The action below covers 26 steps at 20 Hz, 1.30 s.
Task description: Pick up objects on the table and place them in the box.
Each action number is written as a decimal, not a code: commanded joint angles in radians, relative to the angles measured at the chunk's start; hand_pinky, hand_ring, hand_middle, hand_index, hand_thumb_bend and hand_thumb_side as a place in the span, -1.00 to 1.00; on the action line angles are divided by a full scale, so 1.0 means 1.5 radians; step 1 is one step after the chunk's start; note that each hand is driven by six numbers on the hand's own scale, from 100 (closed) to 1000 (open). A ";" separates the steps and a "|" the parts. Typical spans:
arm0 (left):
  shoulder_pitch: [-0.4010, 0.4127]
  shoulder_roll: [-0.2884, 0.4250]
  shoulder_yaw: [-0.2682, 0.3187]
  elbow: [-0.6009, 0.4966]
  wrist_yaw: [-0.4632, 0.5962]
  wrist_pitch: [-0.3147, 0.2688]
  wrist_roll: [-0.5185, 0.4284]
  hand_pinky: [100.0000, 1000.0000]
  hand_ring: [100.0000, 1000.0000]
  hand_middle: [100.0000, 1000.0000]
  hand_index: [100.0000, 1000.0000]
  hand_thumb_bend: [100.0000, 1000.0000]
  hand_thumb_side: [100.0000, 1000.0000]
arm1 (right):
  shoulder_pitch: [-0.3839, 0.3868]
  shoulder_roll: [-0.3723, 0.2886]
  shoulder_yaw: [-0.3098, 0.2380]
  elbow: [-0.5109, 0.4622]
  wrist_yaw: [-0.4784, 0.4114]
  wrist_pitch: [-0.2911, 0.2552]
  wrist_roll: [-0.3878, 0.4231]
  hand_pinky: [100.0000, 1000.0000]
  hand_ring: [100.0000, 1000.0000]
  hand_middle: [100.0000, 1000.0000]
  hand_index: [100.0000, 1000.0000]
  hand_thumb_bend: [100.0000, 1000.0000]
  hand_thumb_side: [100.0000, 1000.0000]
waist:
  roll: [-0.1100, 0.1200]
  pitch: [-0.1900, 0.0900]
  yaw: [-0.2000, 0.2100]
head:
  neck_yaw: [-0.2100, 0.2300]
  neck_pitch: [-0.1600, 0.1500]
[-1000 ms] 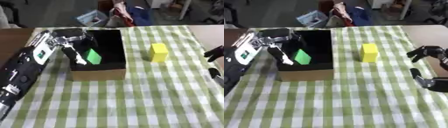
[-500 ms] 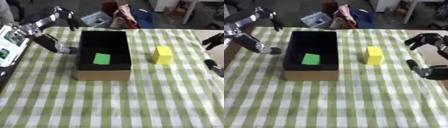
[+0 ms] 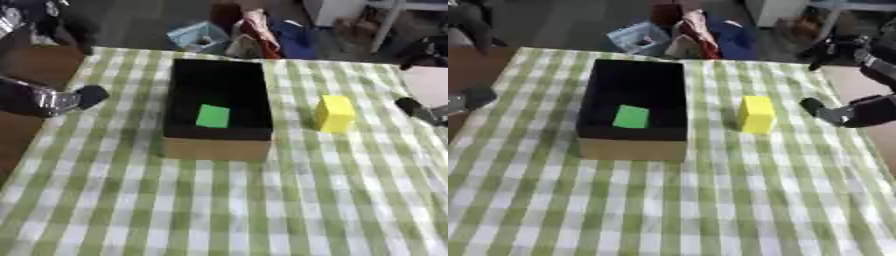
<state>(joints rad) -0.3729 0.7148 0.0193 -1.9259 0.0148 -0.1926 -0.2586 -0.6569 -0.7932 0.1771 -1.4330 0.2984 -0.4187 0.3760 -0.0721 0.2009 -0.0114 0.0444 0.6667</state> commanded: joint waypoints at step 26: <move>0.078 -0.096 0.023 -0.029 -0.049 0.031 -0.059 0.39 -0.10 -0.08 0.34 -0.18 -0.24 | -0.128 0.120 -0.074 0.340 0.181 -0.046 0.054 0.58 0.63 0.65 0.78 -0.15 -0.21 | -0.005 0.008 0.054 | -0.050 -0.002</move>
<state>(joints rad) -0.2520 0.5608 0.0474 -1.9486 -0.0548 -0.1446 -0.3420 -0.8264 -0.5938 0.0805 -0.9280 0.5551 -0.4892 0.4592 -0.0854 0.2273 0.0690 -0.0230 0.6662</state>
